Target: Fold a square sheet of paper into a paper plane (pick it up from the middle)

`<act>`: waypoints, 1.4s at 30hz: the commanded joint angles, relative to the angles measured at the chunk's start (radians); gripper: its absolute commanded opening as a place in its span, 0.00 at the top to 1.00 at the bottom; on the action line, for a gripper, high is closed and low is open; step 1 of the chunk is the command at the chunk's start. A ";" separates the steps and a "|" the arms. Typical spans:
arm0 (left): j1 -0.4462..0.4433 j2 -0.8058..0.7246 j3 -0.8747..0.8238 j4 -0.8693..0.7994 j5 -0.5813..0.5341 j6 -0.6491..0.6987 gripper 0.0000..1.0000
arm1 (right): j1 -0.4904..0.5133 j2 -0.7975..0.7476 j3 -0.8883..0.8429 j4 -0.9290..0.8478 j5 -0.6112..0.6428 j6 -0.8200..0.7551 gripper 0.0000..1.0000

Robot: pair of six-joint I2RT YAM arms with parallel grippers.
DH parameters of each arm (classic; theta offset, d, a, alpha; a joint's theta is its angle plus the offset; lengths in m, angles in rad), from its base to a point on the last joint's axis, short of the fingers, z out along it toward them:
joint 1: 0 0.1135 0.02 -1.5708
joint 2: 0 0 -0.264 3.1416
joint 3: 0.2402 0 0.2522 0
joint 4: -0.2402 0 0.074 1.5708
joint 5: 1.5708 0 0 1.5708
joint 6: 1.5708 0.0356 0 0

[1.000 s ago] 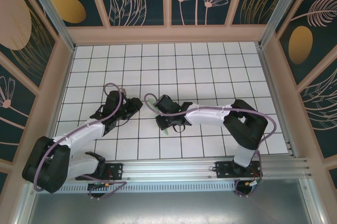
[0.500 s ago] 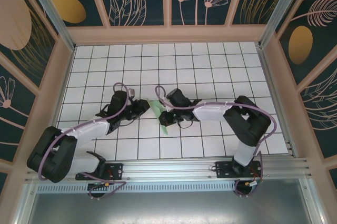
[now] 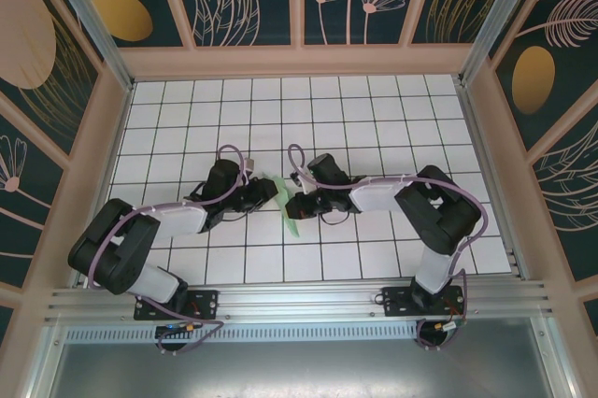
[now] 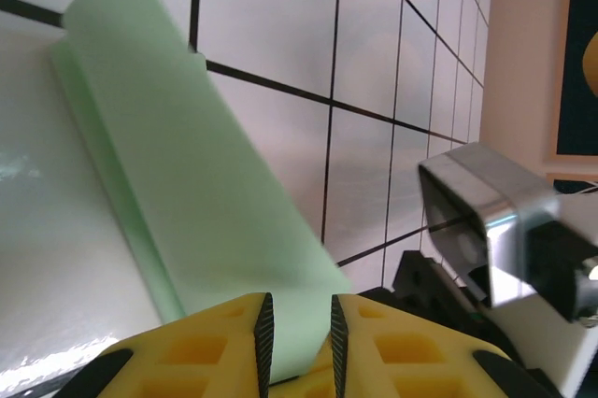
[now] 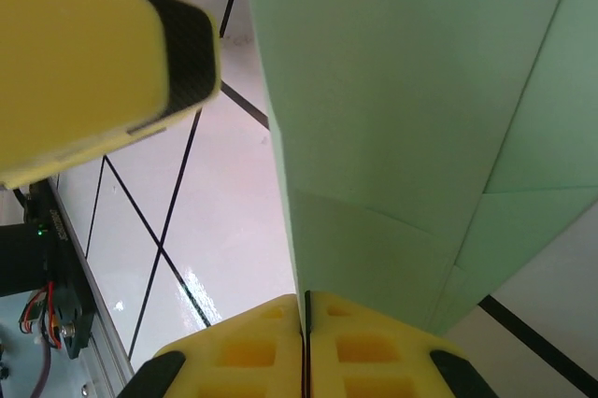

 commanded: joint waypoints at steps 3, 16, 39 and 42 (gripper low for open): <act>-0.005 0.047 0.038 0.039 0.035 -0.012 0.74 | -0.003 0.034 -0.026 0.063 -0.037 0.031 0.89; -0.009 0.091 0.052 0.062 0.084 0.001 0.73 | -0.011 0.082 -0.039 0.116 -0.061 0.069 0.89; -0.018 0.067 0.062 0.051 0.059 0.051 0.75 | -0.097 0.080 0.020 0.087 -0.224 0.070 0.94; -0.020 0.099 0.083 0.055 0.061 0.057 0.76 | -0.100 0.096 0.019 0.097 -0.239 0.062 0.95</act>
